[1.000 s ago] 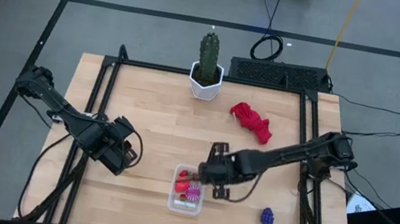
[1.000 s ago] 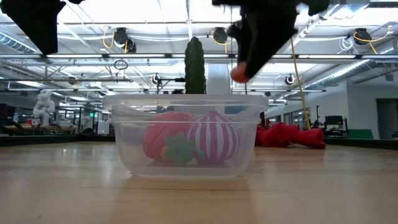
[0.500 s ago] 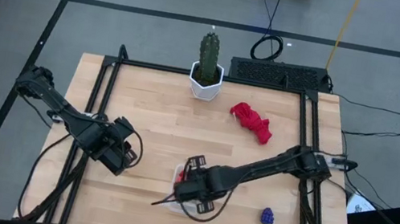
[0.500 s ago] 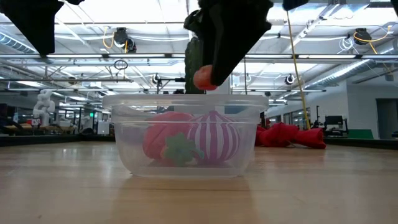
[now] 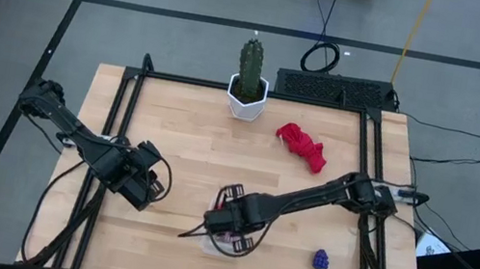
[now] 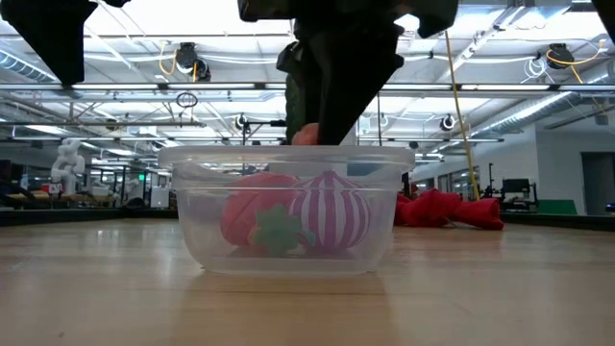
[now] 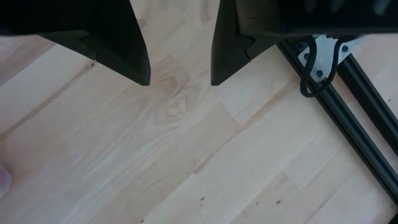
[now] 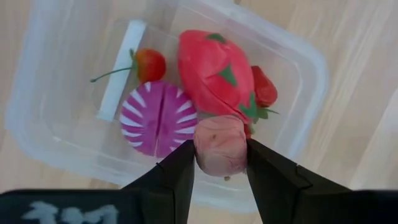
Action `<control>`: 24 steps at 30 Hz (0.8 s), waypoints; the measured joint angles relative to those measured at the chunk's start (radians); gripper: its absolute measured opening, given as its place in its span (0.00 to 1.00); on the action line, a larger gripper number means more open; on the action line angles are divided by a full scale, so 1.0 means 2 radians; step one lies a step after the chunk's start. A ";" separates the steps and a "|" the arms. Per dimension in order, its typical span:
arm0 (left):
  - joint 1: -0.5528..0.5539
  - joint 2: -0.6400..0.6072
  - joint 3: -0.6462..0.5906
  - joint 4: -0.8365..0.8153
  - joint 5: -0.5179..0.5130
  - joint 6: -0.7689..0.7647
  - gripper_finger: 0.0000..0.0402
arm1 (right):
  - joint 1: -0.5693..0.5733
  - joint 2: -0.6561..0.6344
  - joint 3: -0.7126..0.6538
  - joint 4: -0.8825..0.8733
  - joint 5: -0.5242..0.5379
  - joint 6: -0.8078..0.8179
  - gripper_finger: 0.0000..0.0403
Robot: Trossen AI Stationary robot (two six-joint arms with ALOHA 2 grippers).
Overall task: Pick and placing Produce into tupperware
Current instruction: Put the top peach into the transparent container
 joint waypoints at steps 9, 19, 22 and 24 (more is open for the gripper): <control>0.000 0.000 0.000 0.002 0.000 0.001 0.44 | -0.016 0.000 -0.039 0.014 0.000 -0.001 0.32; 0.000 0.000 0.000 0.004 -0.008 0.001 0.44 | -0.015 0.000 -0.042 0.018 0.000 -0.009 0.32; 0.000 0.000 0.000 0.009 -0.008 0.001 0.44 | -0.015 0.000 -0.042 0.018 0.000 -0.011 0.32; 0.000 0.000 0.000 0.011 -0.008 0.002 0.44 | -0.015 0.000 -0.042 0.018 0.000 -0.017 0.32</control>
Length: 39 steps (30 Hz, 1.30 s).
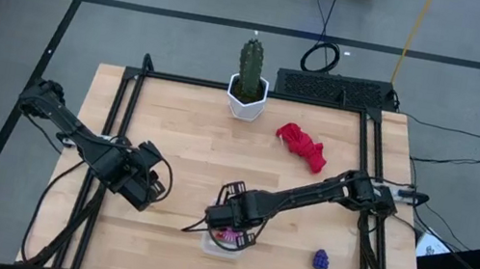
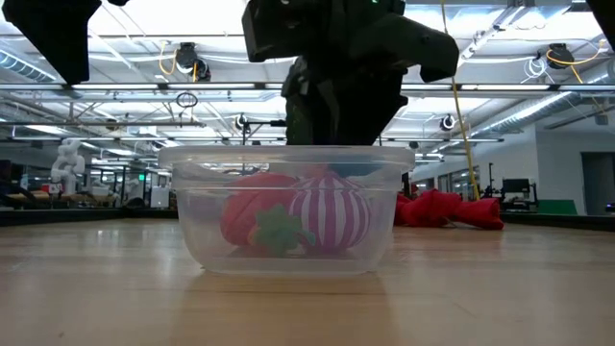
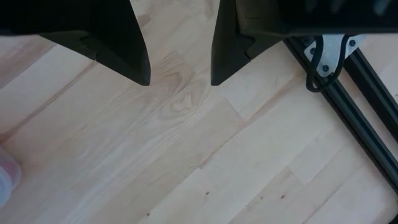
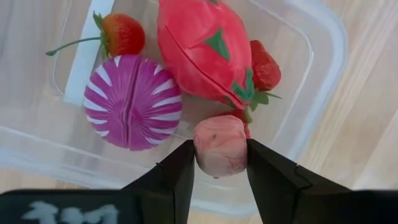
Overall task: Pick and placing Produce into tupperware
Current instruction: Put the top peach into the transparent container
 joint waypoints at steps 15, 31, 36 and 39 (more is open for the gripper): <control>0.000 0.000 0.000 0.000 0.000 0.003 0.44 | 0.000 0.000 0.000 0.003 0.000 -0.015 0.32; 0.000 0.000 0.000 0.001 0.000 0.003 0.44 | 0.000 0.000 0.000 0.003 0.000 -0.028 0.32; 0.000 0.000 0.000 0.001 0.000 0.003 0.44 | 0.000 0.000 0.000 0.003 0.000 -0.035 0.32; 0.000 0.000 0.000 0.001 -0.001 0.003 0.44 | 0.000 0.000 0.000 0.003 0.000 -0.041 0.32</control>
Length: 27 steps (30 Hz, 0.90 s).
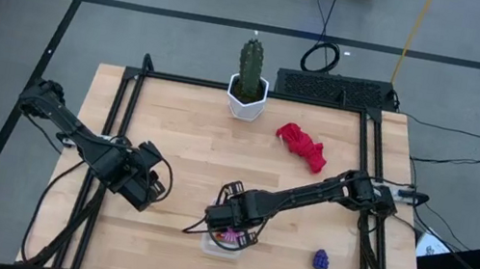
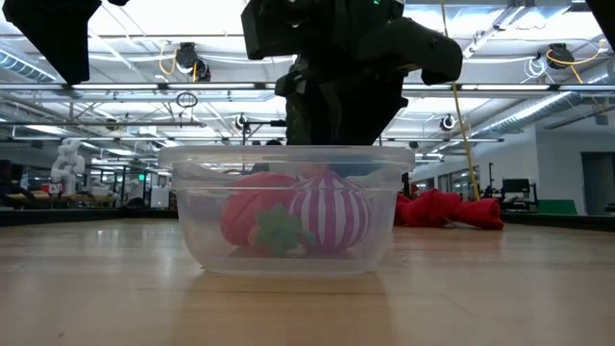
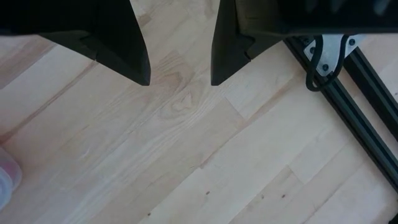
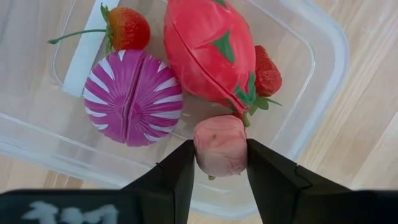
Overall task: Pick and placing Produce into tupperware
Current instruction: Put the top peach into the transparent container, then put the grapes into the transparent container
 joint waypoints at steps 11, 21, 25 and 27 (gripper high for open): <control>0.000 0.000 0.000 0.002 0.000 0.000 0.44 | 0.001 0.000 0.000 0.000 0.001 -0.017 0.34; 0.000 0.000 0.000 0.003 -0.001 0.000 0.44 | 0.001 0.000 0.000 0.000 0.001 -0.017 0.55; 0.000 0.000 0.000 0.003 -0.001 0.000 0.44 | 0.001 0.000 0.000 0.000 0.002 -0.017 0.60; 0.000 0.000 0.000 0.003 -0.001 0.000 0.44 | 0.001 -0.003 0.000 -0.001 0.002 -0.017 0.61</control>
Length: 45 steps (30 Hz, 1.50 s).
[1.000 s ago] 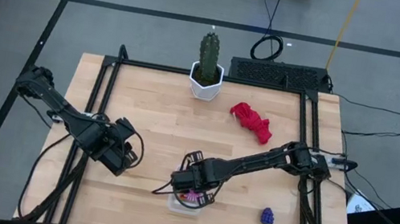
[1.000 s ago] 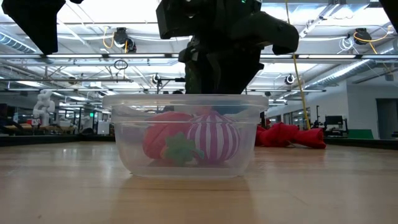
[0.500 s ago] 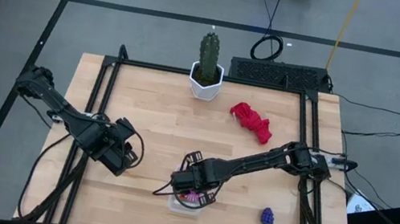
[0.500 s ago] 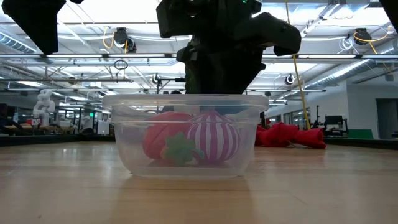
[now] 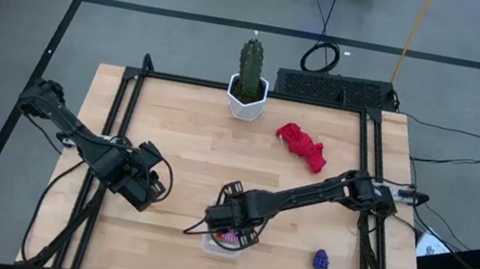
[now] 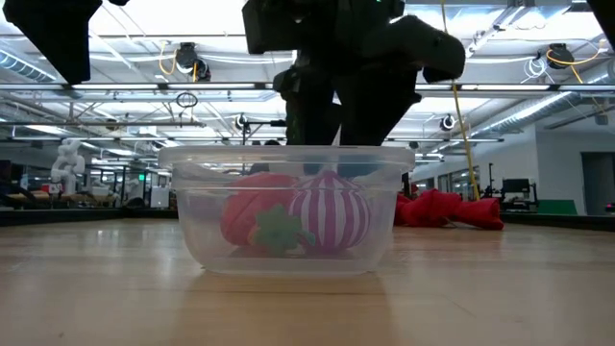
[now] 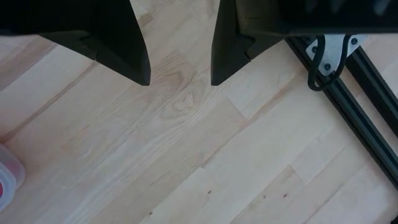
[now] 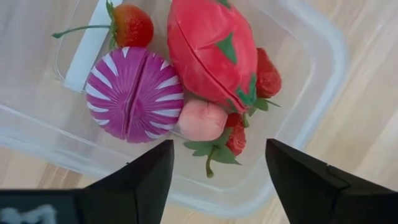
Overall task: Pick and placing Produce into tupperware
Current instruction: Put the grapes into the transparent container
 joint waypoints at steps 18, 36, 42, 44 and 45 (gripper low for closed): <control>-0.001 0.000 0.000 0.005 0.000 0.004 0.44 | 0.007 -0.115 0.000 -0.220 0.002 0.240 0.61; -0.001 0.000 0.000 0.008 -0.005 0.023 0.44 | 0.045 -0.372 -0.371 -0.141 -0.079 0.568 0.61; -0.001 0.000 0.000 0.012 -0.005 0.021 0.44 | 0.061 -0.446 -0.471 -0.019 -0.147 0.648 0.61; -0.001 0.000 0.000 0.015 -0.005 0.021 0.44 | 0.064 -0.466 -0.496 0.012 -0.148 0.663 0.61; -0.001 0.000 0.000 0.018 -0.005 0.021 0.44 | 0.065 -0.476 -0.506 0.024 -0.148 0.666 0.61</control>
